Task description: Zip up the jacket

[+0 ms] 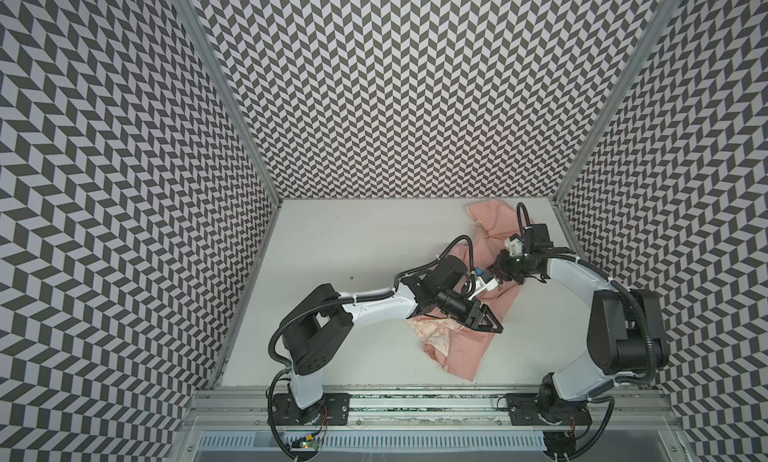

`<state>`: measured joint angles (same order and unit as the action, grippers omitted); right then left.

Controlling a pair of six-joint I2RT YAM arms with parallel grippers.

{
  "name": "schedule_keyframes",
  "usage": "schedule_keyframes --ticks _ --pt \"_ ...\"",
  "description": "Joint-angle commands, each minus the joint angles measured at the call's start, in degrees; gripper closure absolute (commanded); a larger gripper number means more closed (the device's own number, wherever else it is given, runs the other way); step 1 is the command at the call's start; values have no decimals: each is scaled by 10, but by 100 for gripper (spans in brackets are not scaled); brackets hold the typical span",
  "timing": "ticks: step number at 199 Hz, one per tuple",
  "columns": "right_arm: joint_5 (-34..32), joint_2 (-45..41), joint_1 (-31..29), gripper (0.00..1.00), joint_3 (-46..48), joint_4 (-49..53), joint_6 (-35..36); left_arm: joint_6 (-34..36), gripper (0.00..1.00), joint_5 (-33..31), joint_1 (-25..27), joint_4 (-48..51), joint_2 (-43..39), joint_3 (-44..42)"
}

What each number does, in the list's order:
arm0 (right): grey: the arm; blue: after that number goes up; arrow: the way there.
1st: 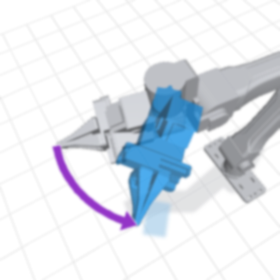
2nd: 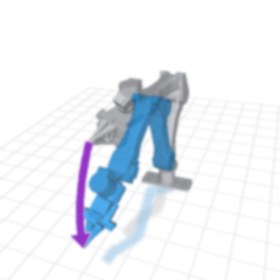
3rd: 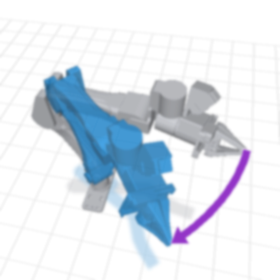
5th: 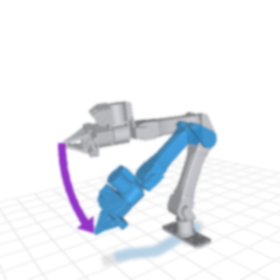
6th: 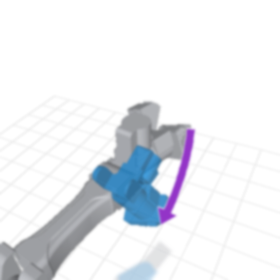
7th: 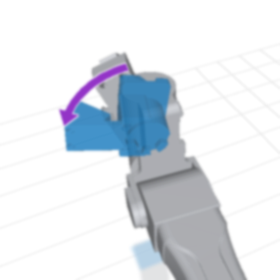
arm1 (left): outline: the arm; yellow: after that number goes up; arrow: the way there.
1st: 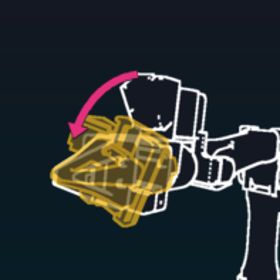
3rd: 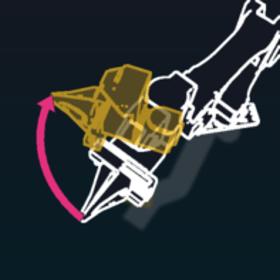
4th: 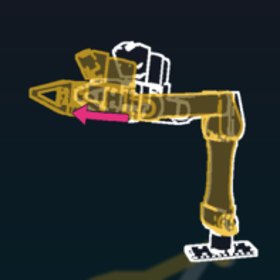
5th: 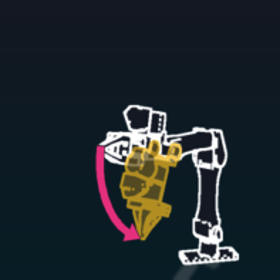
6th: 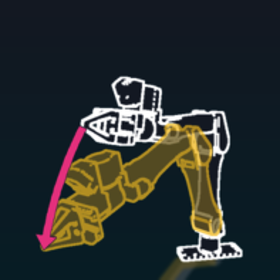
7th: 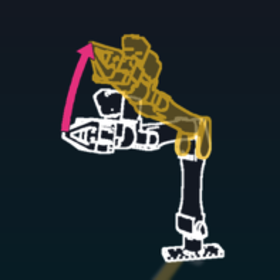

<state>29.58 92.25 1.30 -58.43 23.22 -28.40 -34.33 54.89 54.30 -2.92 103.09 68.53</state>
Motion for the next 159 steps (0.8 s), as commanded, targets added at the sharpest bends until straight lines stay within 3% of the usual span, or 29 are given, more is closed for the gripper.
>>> schedule_keyframes --ticks 1,13,42,71,117,159 --pt "6 -13 4 78 -3 9 10 12 36 -78 -36 55 -50 -14" --pt "1 -26 5 67 6 17 15 26 32 -149 -48 102 -69 -18" --pt "-31 -73 9 40 23 40 20 42 31 -250 -71 155 -83 -32" --pt "-73 -103 10 23 9 52 17 71 25 -362 -74 194 -65 -26" --pt "-69 -32 4 20 -76 42 4 79 22 -380 -120 167 13 17" --pt "-61 91 -18 23 -157 41 5 89 20 -316 -127 173 116 118"
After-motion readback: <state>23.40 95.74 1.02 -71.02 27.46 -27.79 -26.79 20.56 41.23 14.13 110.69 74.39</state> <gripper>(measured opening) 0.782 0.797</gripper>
